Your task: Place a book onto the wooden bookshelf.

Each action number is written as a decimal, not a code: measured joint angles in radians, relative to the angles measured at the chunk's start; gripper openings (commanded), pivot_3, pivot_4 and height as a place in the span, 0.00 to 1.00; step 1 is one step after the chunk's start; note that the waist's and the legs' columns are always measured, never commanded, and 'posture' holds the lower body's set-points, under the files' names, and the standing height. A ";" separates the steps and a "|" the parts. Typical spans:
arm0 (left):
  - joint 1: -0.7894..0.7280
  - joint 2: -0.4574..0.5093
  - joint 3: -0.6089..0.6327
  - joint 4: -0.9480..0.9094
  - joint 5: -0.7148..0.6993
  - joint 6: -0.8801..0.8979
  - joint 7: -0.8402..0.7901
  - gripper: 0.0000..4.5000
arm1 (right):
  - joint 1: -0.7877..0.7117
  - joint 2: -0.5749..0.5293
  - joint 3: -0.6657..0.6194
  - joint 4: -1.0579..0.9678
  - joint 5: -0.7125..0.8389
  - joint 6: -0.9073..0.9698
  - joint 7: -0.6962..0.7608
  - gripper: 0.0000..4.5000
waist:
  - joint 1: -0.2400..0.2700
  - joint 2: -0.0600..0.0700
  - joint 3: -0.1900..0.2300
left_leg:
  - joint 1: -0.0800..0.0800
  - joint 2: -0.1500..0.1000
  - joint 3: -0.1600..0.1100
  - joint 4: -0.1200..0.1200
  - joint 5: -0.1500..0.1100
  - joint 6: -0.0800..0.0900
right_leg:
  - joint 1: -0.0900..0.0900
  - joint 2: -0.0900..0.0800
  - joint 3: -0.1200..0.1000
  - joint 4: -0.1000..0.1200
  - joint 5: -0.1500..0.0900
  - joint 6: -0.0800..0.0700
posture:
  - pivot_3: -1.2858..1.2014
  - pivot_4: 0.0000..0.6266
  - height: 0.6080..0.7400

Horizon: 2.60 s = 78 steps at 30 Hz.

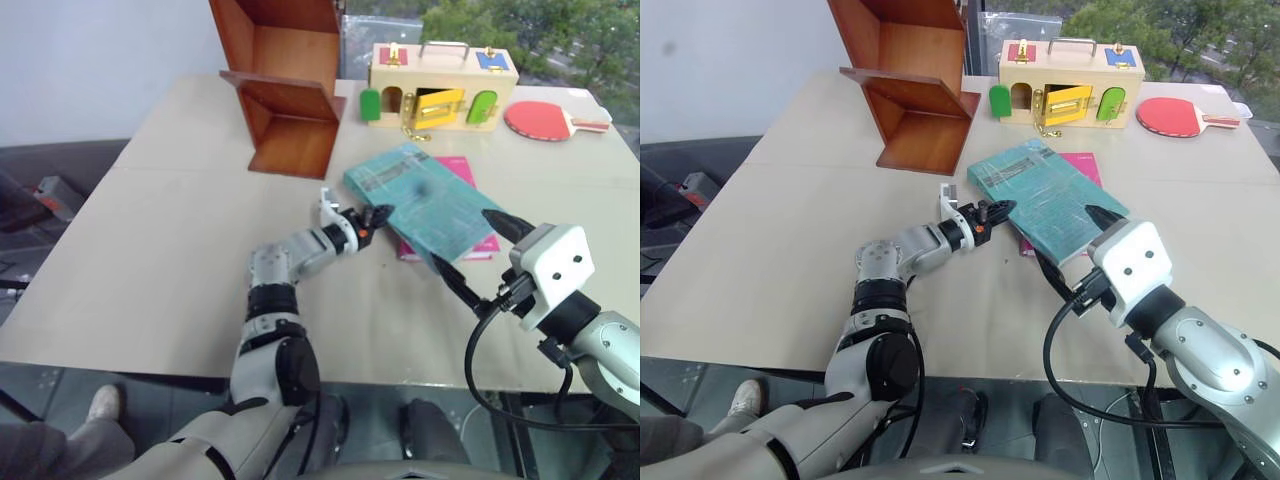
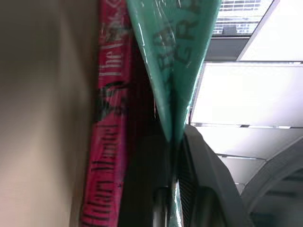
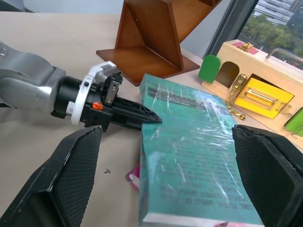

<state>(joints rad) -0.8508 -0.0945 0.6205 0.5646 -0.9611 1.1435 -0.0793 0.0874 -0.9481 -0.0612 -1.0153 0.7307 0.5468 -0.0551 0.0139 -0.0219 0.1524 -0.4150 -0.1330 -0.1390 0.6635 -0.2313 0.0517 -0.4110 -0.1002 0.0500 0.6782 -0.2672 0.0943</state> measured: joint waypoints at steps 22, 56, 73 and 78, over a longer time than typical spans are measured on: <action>-0.476 0.721 -0.798 -0.037 0.825 -1.284 -1.031 0.01 | 0.069 0.173 -0.147 0.007 -0.029 -0.063 0.119 1.00 | -0.006 -0.003 0.004 | 0.000 0.001 0.000 -0.007 0.000 0.000 | -0.001 0.000 0.000 -0.004 0.000 -0.001 | 0.52 0.24 1.00; -0.930 0.753 -1.034 0.780 1.481 -1.449 -0.921 0.99 | -0.128 0.353 -0.094 0.061 -0.345 0.007 0.255 1.00 | -0.053 -0.012 0.015 | -0.002 0.001 0.000 0.001 -0.002 0.003 | -0.002 0.005 -0.003 0.000 0.000 0.000 | 0.52 0.24 1.00; 0.313 0.427 -0.485 -0.711 0.542 -0.604 -0.845 0.99 | -0.053 0.308 -0.200 0.293 -0.215 0.012 0.487 1.00 | -0.042 -0.005 0.010 | -0.001 0.002 0.002 0.004 -0.002 0.003 | 0.000 0.003 0.001 0.002 0.000 0.000 | 0.52 0.24 1.00; 0.497 0.457 -0.497 -0.747 0.590 -0.638 -0.748 0.99 | 0.134 0.285 -0.313 0.303 -0.217 -0.019 0.580 1.00 | -0.027 -0.003 0.009 | 0.002 0.004 0.003 0.004 -0.003 0.003 | 0.000 0.006 0.001 0.004 0.001 -0.002 | 0.52 0.24 1.00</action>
<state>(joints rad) -0.3537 0.3623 0.1234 -0.1827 -0.3714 0.5057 -0.8275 0.2213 -0.6628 -0.3742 -0.7125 0.5135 0.5278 0.5245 -0.0135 -0.0250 0.1615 -0.4135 -0.1292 -0.1365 0.6671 -0.2339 0.0550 -0.4113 -0.0946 0.0509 0.6818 -0.2662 0.0928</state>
